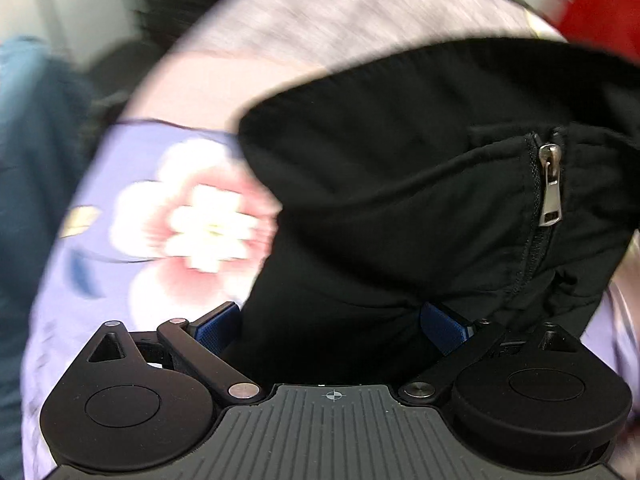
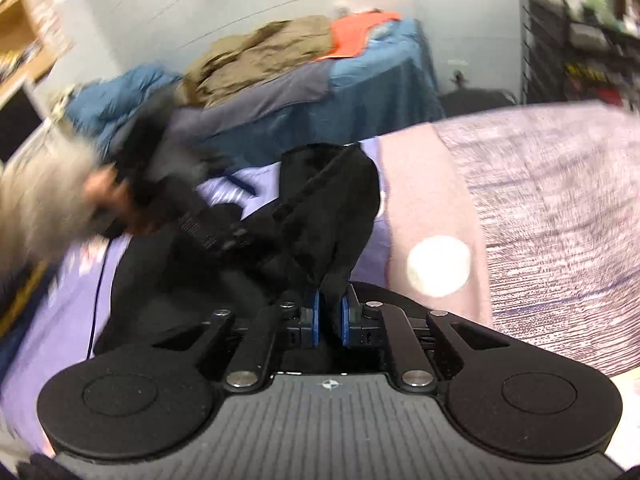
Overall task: Fold large clothes
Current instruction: 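Lift the jacket high with both grippers to shake it open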
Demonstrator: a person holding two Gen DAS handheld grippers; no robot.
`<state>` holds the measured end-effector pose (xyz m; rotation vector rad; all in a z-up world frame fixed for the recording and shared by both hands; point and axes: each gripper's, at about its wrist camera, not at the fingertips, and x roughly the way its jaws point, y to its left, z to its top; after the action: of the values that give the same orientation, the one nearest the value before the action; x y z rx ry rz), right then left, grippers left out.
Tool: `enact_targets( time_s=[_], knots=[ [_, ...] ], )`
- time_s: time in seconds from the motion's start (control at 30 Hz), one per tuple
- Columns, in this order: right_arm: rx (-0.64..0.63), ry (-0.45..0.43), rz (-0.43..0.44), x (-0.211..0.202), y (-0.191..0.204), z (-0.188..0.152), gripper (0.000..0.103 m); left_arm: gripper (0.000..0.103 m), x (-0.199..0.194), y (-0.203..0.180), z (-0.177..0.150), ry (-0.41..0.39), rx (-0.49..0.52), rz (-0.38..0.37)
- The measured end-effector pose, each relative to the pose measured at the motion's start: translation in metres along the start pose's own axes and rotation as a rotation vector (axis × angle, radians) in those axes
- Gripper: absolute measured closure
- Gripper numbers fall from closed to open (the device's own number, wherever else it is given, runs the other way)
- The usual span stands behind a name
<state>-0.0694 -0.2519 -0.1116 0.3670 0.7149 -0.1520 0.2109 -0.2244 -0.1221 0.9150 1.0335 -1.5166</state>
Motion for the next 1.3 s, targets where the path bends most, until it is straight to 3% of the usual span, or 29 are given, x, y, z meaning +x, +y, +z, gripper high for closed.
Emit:
enact_targets(
  time_s=[0.13,0.2,0.23,0.33,0.43,0.57,0.7,0.9,1.0,1.13,1.23,1.3],
  knots=[
    [-0.009,-0.01,-0.024,-0.011,0.021,-0.005,0.091,0.0,0.007,-0.011,-0.005,-0.016,0.015,-0.101],
    [0.015,-0.014,-0.049,-0.019,0.022,-0.01,0.091,0.004,0.0,-0.018,-0.019,-0.051,-0.018,-0.099],
    [0.032,-0.015,-0.055,-0.021,0.024,-0.013,0.091,0.021,-0.005,-0.024,-0.03,-0.065,-0.026,-0.074],
    [0.06,-0.026,-0.072,-0.031,0.026,-0.022,0.091,0.046,-0.028,-0.039,-0.063,-0.146,-0.104,0.03],
    [0.072,-0.042,-0.064,-0.035,0.031,-0.022,0.091,0.058,-0.069,-0.054,-0.098,-0.284,-0.262,0.108],
    [0.067,-0.113,-0.005,-0.058,0.043,-0.012,0.091,0.06,-0.133,-0.09,-0.145,-0.473,-0.495,0.202],
    [0.046,-0.215,0.13,-0.097,0.052,0.006,0.092,0.06,-0.19,-0.163,-0.17,-0.61,-0.639,0.348],
    [0.051,-0.384,0.462,-0.175,0.065,0.027,0.093,0.059,-0.279,-0.271,-0.194,-0.885,-0.78,0.519],
    [0.027,-0.509,0.638,-0.221,0.073,0.033,0.094,0.059,-0.313,-0.321,-0.18,-0.986,-0.744,0.601],
    [-0.033,-0.661,0.837,-0.28,0.082,0.048,0.094,0.059,-0.355,-0.379,-0.164,-1.153,-0.685,0.645],
    [-0.009,-0.73,0.979,-0.315,0.072,0.068,0.093,0.059,-0.382,-0.415,-0.153,-1.238,-0.637,0.685],
    [-0.012,-0.759,1.054,-0.333,0.064,0.083,0.093,0.059,-0.388,-0.425,-0.14,-1.285,-0.62,0.674]
  ],
)
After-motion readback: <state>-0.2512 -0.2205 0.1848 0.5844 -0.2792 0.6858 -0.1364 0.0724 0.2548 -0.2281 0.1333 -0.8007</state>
